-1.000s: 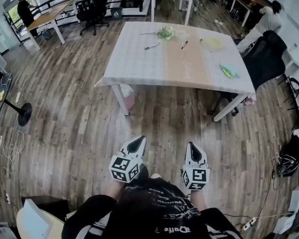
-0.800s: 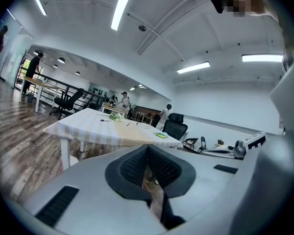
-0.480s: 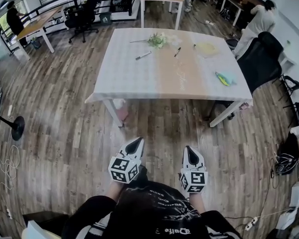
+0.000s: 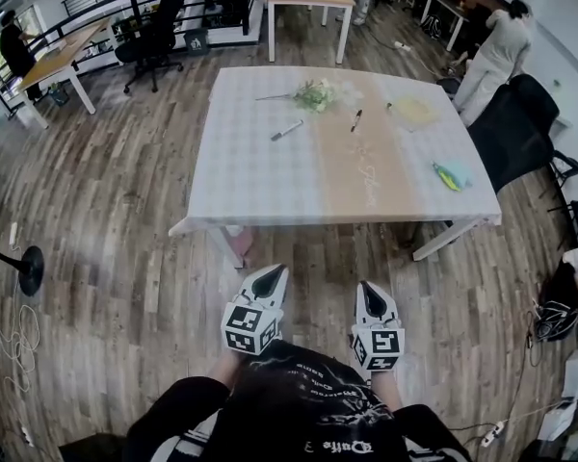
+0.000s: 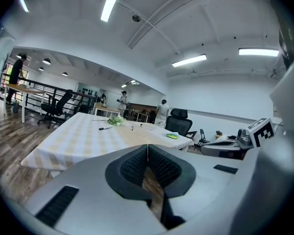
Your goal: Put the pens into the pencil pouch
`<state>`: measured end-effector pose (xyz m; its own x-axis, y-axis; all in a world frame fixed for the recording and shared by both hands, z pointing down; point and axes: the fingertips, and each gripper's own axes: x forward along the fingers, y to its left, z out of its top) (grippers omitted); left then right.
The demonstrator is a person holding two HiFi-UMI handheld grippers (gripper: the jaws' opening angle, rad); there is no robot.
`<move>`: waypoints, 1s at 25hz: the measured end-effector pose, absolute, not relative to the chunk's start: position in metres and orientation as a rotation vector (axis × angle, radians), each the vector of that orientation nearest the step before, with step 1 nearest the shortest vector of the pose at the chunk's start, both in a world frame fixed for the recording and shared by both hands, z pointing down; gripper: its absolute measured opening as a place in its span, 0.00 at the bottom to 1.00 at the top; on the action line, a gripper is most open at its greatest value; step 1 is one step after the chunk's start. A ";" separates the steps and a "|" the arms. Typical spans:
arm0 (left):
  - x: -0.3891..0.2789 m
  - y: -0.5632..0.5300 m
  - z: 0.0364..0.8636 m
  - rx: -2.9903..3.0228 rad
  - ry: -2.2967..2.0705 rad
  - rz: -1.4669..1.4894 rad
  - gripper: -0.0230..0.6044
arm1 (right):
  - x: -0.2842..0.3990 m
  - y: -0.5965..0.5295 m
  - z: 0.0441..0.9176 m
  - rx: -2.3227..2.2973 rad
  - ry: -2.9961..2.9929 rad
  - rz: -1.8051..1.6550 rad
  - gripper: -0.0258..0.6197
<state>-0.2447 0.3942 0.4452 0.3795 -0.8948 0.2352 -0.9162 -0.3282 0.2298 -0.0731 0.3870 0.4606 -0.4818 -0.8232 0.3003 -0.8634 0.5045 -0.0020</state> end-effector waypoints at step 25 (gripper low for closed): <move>-0.314 0.250 0.477 2.229 -1.638 0.155 0.07 | -0.147 0.239 0.494 1.330 -2.504 0.298 0.05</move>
<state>-0.3136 0.2495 0.4772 0.3187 -0.8988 0.3010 -0.9393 -0.2567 0.2278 -0.1475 0.2386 0.4940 -0.5318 -0.7724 0.3471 -0.8323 0.5524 -0.0460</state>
